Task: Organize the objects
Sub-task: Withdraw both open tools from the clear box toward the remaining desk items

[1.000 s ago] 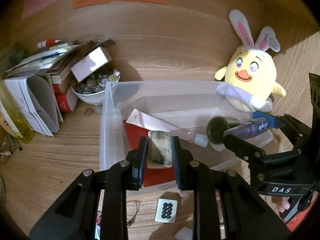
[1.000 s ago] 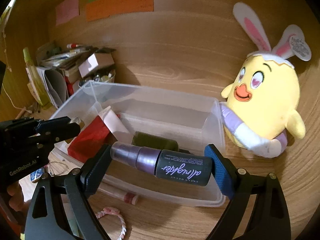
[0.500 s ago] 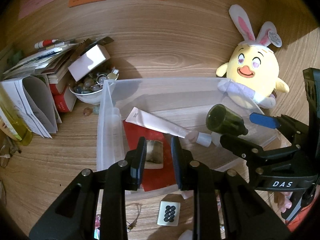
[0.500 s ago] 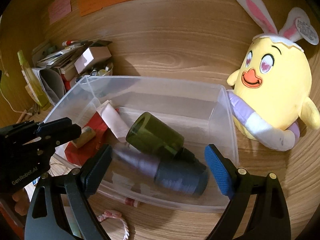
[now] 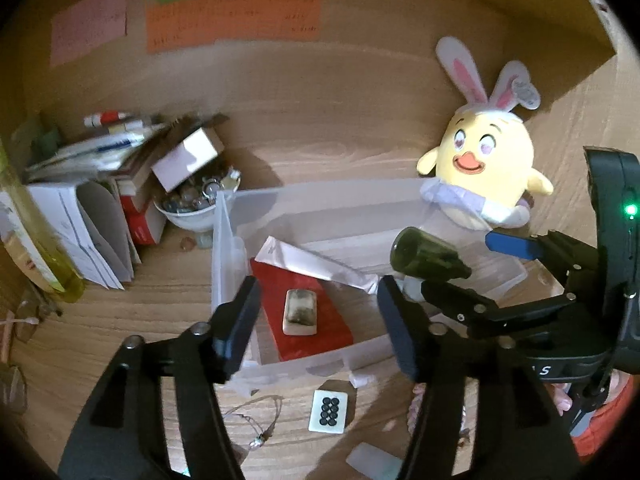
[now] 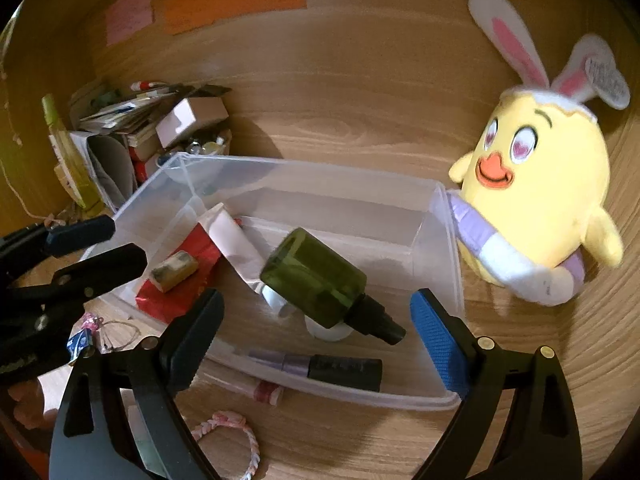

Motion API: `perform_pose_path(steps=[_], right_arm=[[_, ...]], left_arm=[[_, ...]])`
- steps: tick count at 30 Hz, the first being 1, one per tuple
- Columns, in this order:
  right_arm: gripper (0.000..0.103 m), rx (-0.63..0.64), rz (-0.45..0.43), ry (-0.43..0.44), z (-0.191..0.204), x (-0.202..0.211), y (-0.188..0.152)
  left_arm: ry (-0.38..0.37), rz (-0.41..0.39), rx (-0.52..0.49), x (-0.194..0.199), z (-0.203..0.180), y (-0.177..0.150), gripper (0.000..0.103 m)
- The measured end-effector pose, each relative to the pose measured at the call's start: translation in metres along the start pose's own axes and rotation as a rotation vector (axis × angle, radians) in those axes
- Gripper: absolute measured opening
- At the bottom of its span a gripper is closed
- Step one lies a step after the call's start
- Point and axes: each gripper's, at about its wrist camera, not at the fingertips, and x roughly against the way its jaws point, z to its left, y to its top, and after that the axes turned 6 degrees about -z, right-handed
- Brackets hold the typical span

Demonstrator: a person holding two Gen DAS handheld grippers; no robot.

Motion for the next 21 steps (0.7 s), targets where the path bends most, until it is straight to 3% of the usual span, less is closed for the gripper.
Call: perform_pose_path(steps=[7,21], right_arm=[[0.096,0.041,-0.059,0.003,0.011,0.028,0.004],[0.101,0.078,-0.155,-0.037,0.020,0.077,-0.004]], left_arm=[[0.009,-0.047,-0.017,0.029,-0.003,0.001,0.081],[0.023,-0.050,0.002,0.066,0.019,-0.013,0.094]])
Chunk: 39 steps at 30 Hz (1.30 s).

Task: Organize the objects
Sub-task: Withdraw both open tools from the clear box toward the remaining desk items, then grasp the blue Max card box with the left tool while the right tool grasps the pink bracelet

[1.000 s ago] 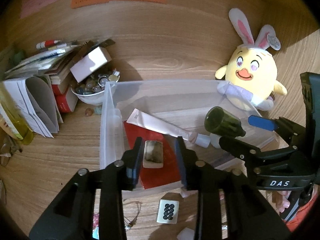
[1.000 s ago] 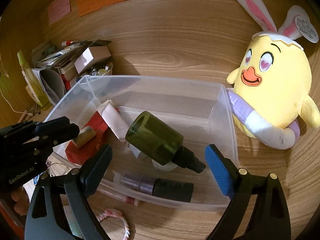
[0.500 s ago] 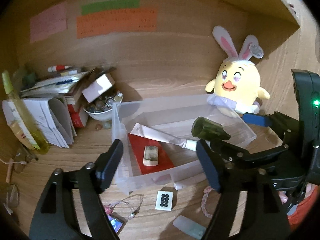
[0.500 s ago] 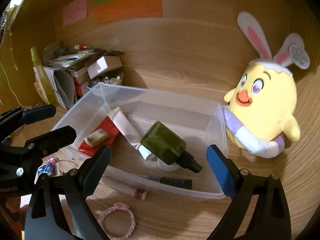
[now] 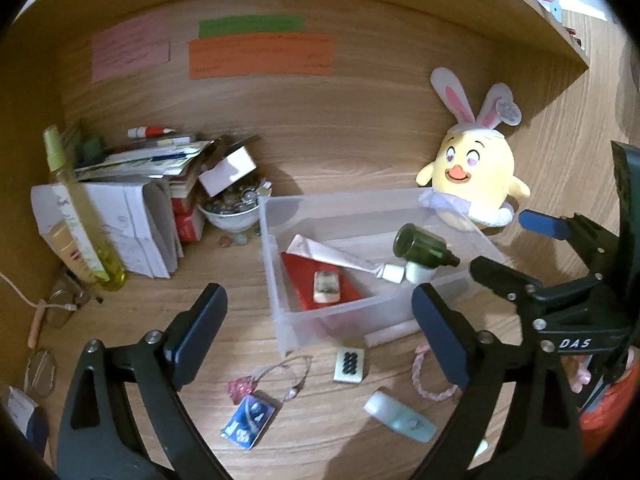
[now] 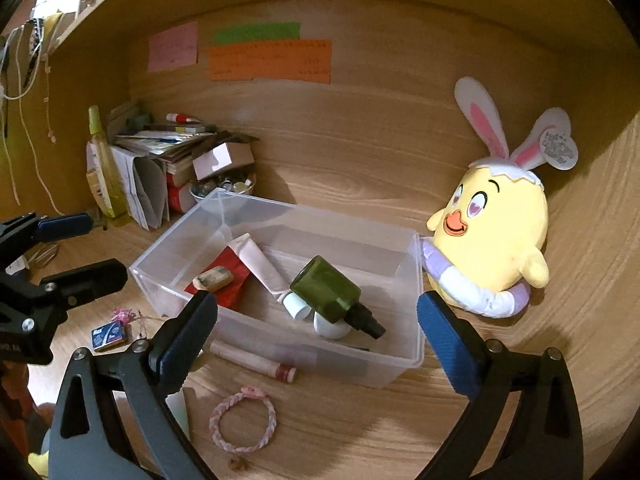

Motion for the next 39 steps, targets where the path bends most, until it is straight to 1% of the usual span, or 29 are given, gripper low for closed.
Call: perform_pose_path(steps=[8,18,21,24,28,30,32,34,35,36,39], right_arm=[[0.101,-0.008,0.043,0.013,0.007,0.000,-0.016],[0.101,-0.019,0.177,0.048,0.012,-0.014,-0.055],[0.101,-0.012,0.209,0.044,0.012,-0.014,-0.067],[0.101,-0.018,0.235,0.043,0.010,-0.014,-0.076],[0.101,-0.022,0.269,0.072,0.011,-0.016,-0.086],[0.101,-0.024,0.294,0.094,0.013,-0.019,-0.091],[0.101,-0.015,0.310,0.106,0.016,-0.021,-0.094],[0.101,0.001,0.325,0.109,0.020,-0.024,-0.098],[0.101,0.007,0.332,0.110,0.021,-0.025,-0.100],[0.101,0.011,0.337,0.113,0.022,-0.027,-0.100],[0.101,0.015,0.342,0.121,0.024,-0.031,-0.101]], left_arm=[[0.042,0.050,0.011,0.005,0.022,-0.023,0.094],[0.077,0.169,0.085,0.001,0.053,-0.069,0.094],[0.078,0.204,0.106,-0.002,0.057,-0.082,0.094],[0.081,0.229,0.105,-0.004,0.056,-0.094,0.094],[0.080,0.258,0.090,-0.010,0.053,-0.103,0.094],[0.083,0.266,0.081,-0.015,0.053,-0.103,0.091],[0.079,0.288,0.077,-0.022,0.054,-0.103,0.081],[0.071,0.313,0.077,-0.029,0.056,-0.104,0.076],[0.083,0.306,0.067,-0.030,0.056,-0.103,0.075],[0.080,0.313,0.063,-0.031,0.055,-0.102,0.073],[0.073,0.314,0.050,-0.033,0.054,-0.099,0.065]])
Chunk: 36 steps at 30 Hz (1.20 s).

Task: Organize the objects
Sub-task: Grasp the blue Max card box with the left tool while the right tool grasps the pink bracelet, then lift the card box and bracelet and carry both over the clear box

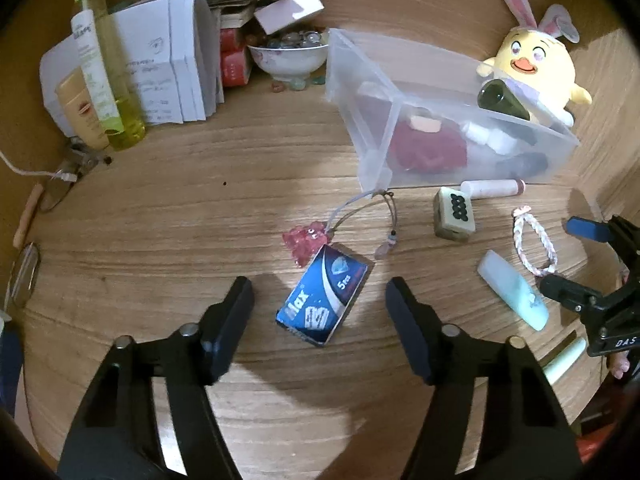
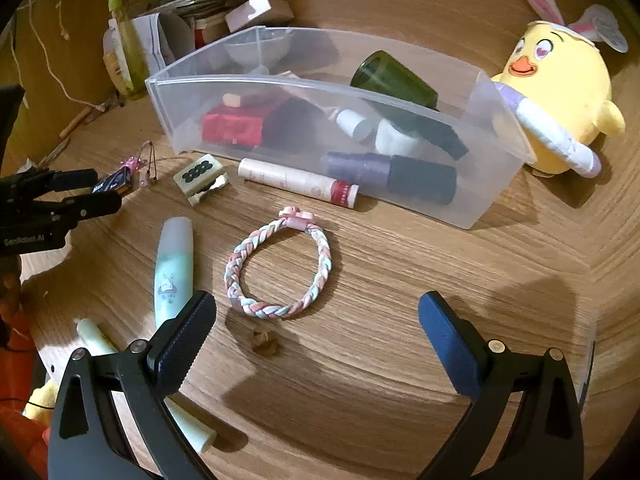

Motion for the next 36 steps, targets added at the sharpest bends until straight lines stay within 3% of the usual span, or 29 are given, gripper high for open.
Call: perform_pose_path(steps=[6,13,18,26,36], right_arm=[[0.098,0.018,0.010,0.014,0.003,-0.011,0.008],[0.084,0.012,0.018,0.027,0.003,-0.021,0.019],[0.068,0.012,0.001,0.026,0.007,-0.027,0.030],[0.016,0.027,-0.030,0.034,0.014,-0.026,0.035],[0.012,0.000,-0.078,0.015,0.008,-0.007,0.028]], left_arm=[[0.012,-0.008,-0.048,-0.005,-0.004,0.004,0.049],[-0.016,-0.032,-0.038,-0.003,0.002,0.005,0.027],[-0.015,-0.047,-0.046,-0.001,0.000,0.005,0.027],[-0.030,-0.084,-0.030,0.009,0.002,0.003,0.027],[-0.032,-0.161,-0.008,0.039,-0.001,0.001,0.027]])
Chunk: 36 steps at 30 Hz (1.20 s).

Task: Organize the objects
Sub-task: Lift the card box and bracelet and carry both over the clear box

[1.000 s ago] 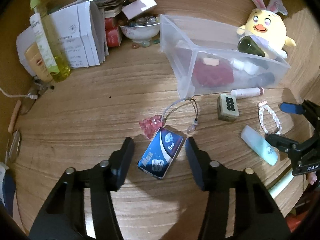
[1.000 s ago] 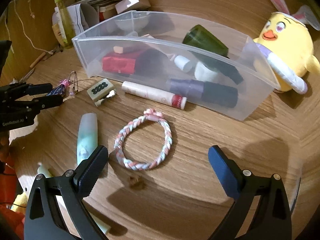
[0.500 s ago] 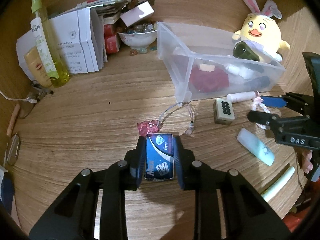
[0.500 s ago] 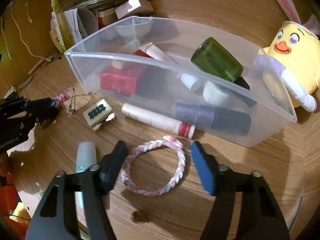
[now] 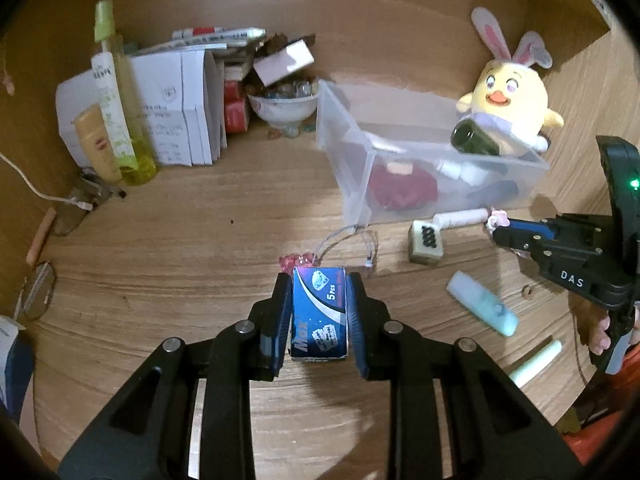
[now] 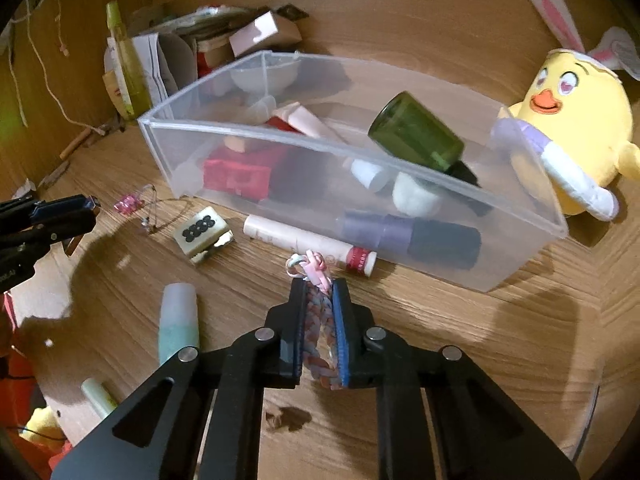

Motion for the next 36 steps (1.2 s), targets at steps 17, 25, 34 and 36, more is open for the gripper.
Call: perform_pose_path(steps=[17,25,34,36], right_arm=[[0.012,-0.044,-0.162,0.017,-0.013,0.055,0.017],[0.012,-0.072,-0.241,0.062,-0.015,0.065,0.033],[0.012,-0.059,-0.274,0.059,-0.017,0.066,0.054],[0.012,-0.059,-0.292,0.043,-0.018,0.068,0.059]], left_arm=[[-0.031,-0.084,0.019,0.016,-0.017,0.030,0.027],[-0.039,-0.106,0.030,0.016,-0.026,0.048,0.027],[-0.056,-0.161,0.030,0.022,-0.032,0.071,0.027],[-0.055,-0.169,0.027,0.021,-0.034,0.076,0.027]])
